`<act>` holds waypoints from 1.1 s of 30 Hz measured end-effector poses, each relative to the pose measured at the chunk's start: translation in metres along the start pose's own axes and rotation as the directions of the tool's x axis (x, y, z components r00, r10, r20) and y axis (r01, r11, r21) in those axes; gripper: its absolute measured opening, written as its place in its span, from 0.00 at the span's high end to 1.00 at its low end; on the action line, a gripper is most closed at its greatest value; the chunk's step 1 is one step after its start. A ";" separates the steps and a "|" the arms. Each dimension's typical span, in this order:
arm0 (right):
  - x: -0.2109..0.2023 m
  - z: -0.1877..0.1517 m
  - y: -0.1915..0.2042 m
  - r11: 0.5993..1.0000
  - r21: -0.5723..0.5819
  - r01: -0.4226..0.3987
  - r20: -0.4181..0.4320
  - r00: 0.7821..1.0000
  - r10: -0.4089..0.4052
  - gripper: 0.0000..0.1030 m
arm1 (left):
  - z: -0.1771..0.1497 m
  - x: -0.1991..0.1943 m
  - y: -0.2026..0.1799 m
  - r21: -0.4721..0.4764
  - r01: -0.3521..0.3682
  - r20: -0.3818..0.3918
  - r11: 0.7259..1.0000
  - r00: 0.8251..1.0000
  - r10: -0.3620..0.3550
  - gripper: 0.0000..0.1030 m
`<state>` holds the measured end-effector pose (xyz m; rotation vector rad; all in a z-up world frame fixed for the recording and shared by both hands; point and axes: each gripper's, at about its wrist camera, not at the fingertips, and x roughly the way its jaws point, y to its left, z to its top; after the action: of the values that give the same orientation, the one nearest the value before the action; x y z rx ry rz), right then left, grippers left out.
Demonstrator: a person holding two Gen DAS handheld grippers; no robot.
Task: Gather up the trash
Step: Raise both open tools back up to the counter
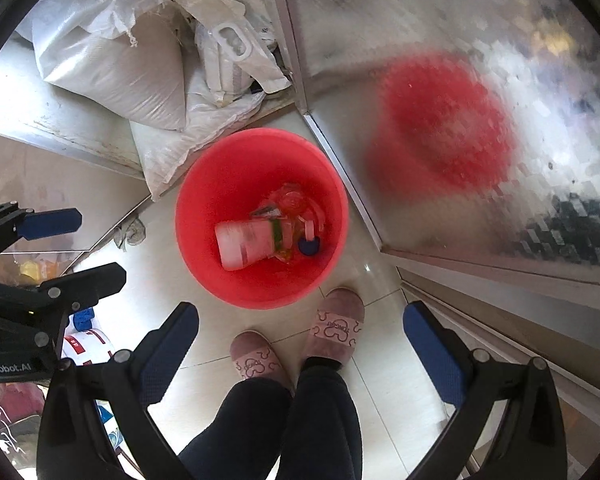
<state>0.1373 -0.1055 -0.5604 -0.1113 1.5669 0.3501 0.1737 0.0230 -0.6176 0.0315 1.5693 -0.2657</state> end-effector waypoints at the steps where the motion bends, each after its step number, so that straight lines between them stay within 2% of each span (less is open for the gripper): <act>1: -0.002 0.000 0.002 1.000 -0.004 -0.001 0.003 1.000 0.001 0.01 | -0.002 -0.004 0.001 -0.003 -0.002 0.003 1.000 1.000 0.002 0.25; 7: -0.025 0.002 0.018 0.999 -0.051 -0.008 0.010 1.000 0.009 0.01 | -0.015 -0.044 0.008 -0.038 0.001 0.026 0.999 1.000 0.000 0.25; 10: -0.055 0.004 0.032 0.996 -0.085 -0.005 0.033 0.999 0.008 0.01 | -0.023 -0.082 0.010 -0.059 0.000 0.053 0.998 0.999 0.004 0.24; 13: -0.092 0.005 0.045 0.993 -0.114 -0.009 0.066 0.998 0.016 0.01 | -0.030 -0.131 0.011 -0.076 -0.029 0.092 0.997 0.995 0.036 0.20; 16: -0.136 0.006 0.058 0.991 -0.135 -0.013 0.106 0.994 0.027 0.01 | -0.035 -0.182 0.007 -0.092 -0.050 0.131 0.994 0.989 0.062 0.20; 20: -0.201 0.005 0.071 0.988 -0.156 -0.016 0.174 0.984 0.044 0.01 | -0.044 -0.256 0.001 -0.117 -0.073 0.200 0.990 0.975 0.095 0.19; 23: -0.248 0.004 0.079 0.985 -0.174 0.005 0.234 0.972 0.036 0.01 | -0.050 -0.305 -0.002 -0.145 -0.061 0.252 0.988 0.963 0.096 0.19; 27: -0.303 0.002 0.085 0.976 -0.211 0.042 0.311 0.950 0.026 0.01 | -0.051 -0.354 -0.010 -0.152 -0.034 0.306 0.988 0.949 0.080 0.18; 33: -0.363 0.005 0.078 0.980 -0.172 0.097 0.391 0.920 -0.023 0.01 | -0.032 -0.413 -0.029 -0.124 -0.073 0.395 0.990 0.911 0.117 0.17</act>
<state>0.1321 -0.0842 -0.1896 -0.2234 1.1328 0.4426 0.1459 0.0617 -0.2051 -0.0290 1.1654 -0.1006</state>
